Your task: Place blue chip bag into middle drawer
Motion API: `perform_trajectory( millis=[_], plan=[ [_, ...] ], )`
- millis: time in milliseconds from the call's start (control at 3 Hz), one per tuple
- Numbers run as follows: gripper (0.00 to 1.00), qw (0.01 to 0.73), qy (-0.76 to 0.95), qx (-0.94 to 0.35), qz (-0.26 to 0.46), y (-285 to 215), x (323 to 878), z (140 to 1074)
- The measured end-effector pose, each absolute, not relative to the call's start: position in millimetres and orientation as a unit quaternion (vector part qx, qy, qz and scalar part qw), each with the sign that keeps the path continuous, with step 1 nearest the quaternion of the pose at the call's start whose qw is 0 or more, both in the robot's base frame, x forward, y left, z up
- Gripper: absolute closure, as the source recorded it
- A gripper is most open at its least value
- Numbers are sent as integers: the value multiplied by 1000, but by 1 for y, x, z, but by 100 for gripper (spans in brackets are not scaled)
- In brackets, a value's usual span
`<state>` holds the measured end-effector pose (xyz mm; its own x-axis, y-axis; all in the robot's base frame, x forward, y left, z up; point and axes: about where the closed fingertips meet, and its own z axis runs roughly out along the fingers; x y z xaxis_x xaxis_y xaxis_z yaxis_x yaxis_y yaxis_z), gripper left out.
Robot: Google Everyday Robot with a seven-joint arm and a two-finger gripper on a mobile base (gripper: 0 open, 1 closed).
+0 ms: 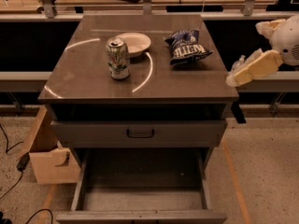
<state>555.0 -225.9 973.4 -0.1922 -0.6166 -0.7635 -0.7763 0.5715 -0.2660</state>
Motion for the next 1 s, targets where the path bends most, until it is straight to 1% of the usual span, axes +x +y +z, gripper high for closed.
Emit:
perform_trajectory(
  millis=[333,667,1000],
  plan=[
    [0,445,767,-454,90,-226,555,973],
    [0,457,761,-453,86,-215,575,966],
    [0,482,749,-444,95,-210,608,953]
  ],
)
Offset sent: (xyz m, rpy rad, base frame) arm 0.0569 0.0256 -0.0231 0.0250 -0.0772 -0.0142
